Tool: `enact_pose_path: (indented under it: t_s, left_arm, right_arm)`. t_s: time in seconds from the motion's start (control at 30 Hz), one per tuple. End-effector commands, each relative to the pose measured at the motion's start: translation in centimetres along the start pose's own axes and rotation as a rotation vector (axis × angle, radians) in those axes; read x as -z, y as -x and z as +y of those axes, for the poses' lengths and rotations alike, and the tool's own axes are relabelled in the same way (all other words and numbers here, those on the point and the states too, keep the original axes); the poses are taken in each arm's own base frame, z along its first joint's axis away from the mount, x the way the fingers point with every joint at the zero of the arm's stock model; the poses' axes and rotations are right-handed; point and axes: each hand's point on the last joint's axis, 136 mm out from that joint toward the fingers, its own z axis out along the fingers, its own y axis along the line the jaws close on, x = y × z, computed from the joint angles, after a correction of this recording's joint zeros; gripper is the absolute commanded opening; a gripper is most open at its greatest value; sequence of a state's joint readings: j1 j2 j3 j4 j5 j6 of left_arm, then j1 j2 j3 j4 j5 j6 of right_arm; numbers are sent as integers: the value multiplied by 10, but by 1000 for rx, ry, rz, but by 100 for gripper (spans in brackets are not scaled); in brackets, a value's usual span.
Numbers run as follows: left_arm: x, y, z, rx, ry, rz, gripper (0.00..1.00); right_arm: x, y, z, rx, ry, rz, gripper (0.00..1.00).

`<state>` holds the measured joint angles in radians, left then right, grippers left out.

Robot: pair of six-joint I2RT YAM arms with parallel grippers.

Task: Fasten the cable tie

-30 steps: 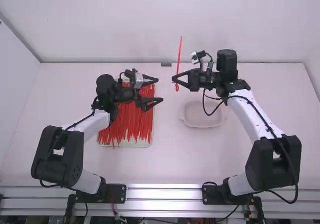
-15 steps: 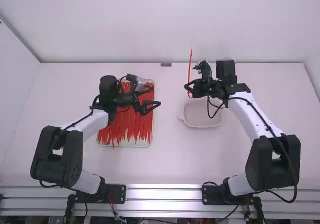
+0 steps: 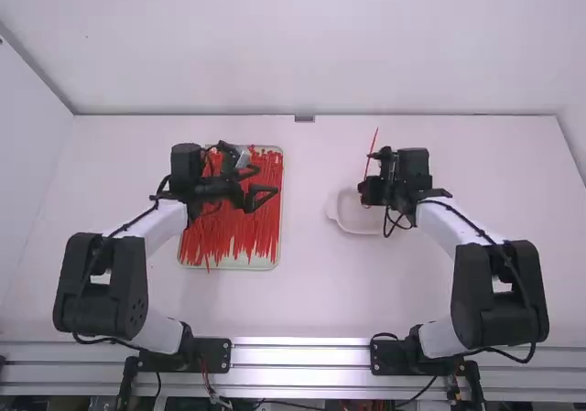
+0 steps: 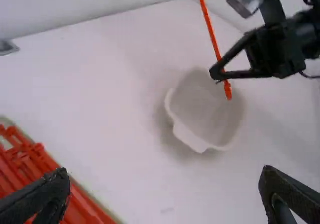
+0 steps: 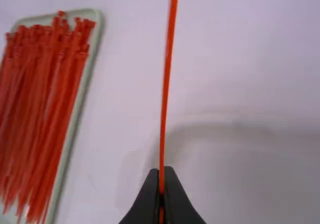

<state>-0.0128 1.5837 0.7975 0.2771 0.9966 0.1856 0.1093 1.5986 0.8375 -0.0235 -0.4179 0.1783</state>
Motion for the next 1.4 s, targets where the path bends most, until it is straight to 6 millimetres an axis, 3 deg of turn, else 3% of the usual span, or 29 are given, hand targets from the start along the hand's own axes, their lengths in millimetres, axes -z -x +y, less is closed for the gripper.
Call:
enact_pose_path:
  t_s: [0.0, 0.07, 0.27, 0.53, 0.6, 0.63, 0.7, 0.93, 1.07, 1.23, 1.37]
  left_arm:
    - [5, 2, -11, -24, -84, -24, 99]
    - [5, 4, -19, -49, -129, -35, 99]
    - [5, 3, -10, -4, -76, -22, 99]
    - [3, 1, -13, -3, -86, -17, 99]
    - [2, 1, -14, -2, -89, -15, 99]
    - [2, 1, -14, -1, -89, -14, 99]
    - [2, 0, -14, 2, -89, -13, 99]
    - [5, 4, -24, 20, -139, -23, 99]
    - [9, 9, -22, 72, -79, -13, 99]
    - [24, 36, -52, 5, -151, -67, 99]
    - [35, 52, -54, 106, -71, -83, 99]
  right_arm:
    - [2, -3, -19, -53, -110, -33, 0]
    - [2, -5, -32, -91, -174, -60, 0]
    - [1, -10, -38, -98, -198, -72, 0]
    - [-2, -11, -40, -53, -305, -82, 0]
    - [-2, -11, -40, -47, -313, -85, 6]
    - [-2, -10, -39, -45, -315, -88, 19]
    - [-1, -10, -41, -49, -317, -90, 32]
    - [5, -4, -46, -68, -306, -107, 58]
    - [17, 5, -37, -57, -292, -142, 64]
    - [41, 12, -23, -50, -277, -170, 69]
    - [65, 10, -13, -88, -271, -181, 73]
